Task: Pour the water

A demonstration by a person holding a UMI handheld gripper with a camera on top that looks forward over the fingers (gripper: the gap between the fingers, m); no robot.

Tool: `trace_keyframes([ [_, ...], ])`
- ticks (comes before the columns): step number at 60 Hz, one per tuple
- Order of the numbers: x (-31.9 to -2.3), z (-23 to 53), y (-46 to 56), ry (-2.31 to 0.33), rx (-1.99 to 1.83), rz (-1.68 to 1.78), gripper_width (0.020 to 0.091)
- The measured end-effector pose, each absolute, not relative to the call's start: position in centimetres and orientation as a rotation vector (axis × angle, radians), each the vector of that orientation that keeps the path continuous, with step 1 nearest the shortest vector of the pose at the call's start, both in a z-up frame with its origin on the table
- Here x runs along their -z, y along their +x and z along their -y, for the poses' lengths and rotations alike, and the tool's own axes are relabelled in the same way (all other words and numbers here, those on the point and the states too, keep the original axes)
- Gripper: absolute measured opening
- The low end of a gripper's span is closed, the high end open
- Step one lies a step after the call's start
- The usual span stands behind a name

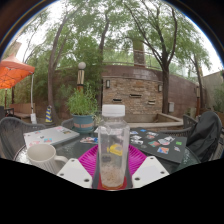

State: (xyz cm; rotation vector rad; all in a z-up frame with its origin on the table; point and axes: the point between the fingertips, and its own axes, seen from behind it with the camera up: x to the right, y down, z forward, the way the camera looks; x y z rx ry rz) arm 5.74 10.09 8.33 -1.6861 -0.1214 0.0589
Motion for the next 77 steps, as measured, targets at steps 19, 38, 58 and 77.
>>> trace_keyframes([
  [19, -7.9, -9.2, 6.4, -1.747, -0.064, 0.061, 0.0572],
  [38, -10.5, 2.1, 6.4, -1.814, -0.038, 0.075, 0.0839],
  [58, -13.0, 20.6, 4.6, -1.808, -0.101, 0.095, 0.0839],
  [77, -13.2, 29.7, 4.2, -1.785, -0.164, -0.012, 0.0833],
])
